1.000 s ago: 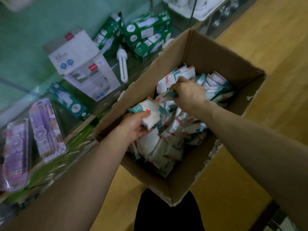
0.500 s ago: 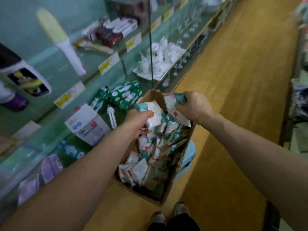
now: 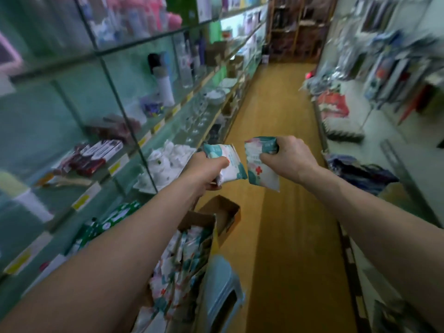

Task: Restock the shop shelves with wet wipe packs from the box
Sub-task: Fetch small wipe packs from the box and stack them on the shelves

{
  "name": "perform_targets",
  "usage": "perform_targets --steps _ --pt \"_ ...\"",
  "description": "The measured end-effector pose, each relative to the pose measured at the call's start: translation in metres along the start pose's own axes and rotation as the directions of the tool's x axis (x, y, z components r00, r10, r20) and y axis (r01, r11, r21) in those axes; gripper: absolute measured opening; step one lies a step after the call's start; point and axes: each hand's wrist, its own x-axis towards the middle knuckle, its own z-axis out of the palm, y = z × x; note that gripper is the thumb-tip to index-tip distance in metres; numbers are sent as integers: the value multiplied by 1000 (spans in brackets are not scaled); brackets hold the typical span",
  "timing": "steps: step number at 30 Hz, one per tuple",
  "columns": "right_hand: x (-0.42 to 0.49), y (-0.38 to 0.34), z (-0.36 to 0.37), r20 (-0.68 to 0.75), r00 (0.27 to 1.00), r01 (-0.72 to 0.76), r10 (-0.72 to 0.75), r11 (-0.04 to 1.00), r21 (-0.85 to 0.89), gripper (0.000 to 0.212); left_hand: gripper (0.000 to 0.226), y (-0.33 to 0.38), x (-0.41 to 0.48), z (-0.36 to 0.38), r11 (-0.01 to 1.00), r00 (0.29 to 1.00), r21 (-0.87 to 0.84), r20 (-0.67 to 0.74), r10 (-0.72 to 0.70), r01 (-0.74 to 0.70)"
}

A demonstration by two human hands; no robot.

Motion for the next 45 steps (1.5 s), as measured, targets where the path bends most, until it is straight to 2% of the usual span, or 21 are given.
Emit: perform_targets --steps 5,10,16,21,26,30,33,36,40,45 --pt "3 68 -79 -139 988 -72 73 997 11 22 24 62 -7 88 994 990 44 108 92 -97" --pt "-8 141 -154 -282 946 -159 160 987 25 19 20 113 -25 184 981 956 47 240 169 -186" --pt "-39 210 -243 -407 869 -299 281 954 20 24 16 159 -50 292 963 880 4 408 243 -268" --pt "-66 260 -294 -496 783 -424 376 905 17 17 13 185 -71 372 955 808 -45 524 272 -292" --pt "-85 306 -330 -583 659 -532 475 842 85 12 16 202 -84 446 959 723 -96 639 265 -267" --pt "-100 338 -354 -609 546 -568 575 788 235 11 24 212 -86 502 979 661 -122 723 198 -160" --pt "-109 360 -365 -622 451 -585 640 738 336 15 27 218 -87 540 991 580 -105 803 136 -86" --pt "-117 378 -374 -649 347 -588 677 696 413 15 18 225 -90 572 998 497 -59 865 69 -35" --pt "-128 392 -383 -618 219 -479 755 635 606 19 23 236 -96 607 999 400 2 916 -18 40" --pt "-144 402 -383 -527 45 -326 849 511 796 27 20 236 -108 634 992 235 85 966 -105 97"
